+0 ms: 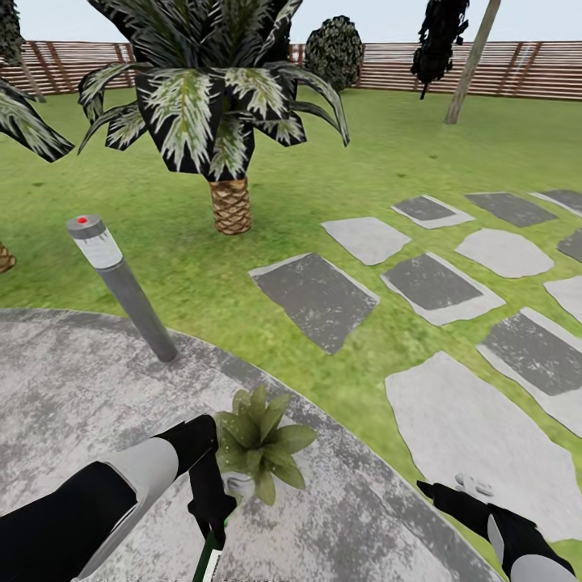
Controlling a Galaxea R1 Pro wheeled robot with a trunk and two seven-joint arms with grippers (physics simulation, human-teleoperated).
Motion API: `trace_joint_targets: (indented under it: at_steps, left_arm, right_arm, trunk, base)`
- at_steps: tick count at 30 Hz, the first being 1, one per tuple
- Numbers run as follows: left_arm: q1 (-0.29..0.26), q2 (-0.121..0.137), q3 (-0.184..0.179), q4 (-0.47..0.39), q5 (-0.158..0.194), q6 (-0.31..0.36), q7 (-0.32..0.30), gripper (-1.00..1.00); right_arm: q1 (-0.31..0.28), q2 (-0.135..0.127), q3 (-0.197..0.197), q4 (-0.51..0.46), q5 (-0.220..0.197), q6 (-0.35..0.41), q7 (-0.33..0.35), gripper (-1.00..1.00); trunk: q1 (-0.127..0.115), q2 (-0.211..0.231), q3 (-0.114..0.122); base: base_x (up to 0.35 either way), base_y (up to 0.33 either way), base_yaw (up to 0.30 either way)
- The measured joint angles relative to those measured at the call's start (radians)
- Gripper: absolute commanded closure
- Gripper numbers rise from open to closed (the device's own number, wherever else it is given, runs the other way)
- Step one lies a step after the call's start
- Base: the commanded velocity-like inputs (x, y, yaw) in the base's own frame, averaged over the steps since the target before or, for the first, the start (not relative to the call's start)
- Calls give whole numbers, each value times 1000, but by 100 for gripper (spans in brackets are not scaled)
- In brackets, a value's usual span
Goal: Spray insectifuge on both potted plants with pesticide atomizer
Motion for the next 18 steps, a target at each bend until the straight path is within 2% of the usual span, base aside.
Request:
trace_joint_targets:
  at_steps: [18]
  left_arm:
    - [0, 0, 0, 0, 0, -1, 0, 100]
  right_arm:
    - [0, 0, 0, 0, 0, 0, 0, -100]
  trunk:
    - [0, 0, -20]
  base:
    - [0, 0, 207]
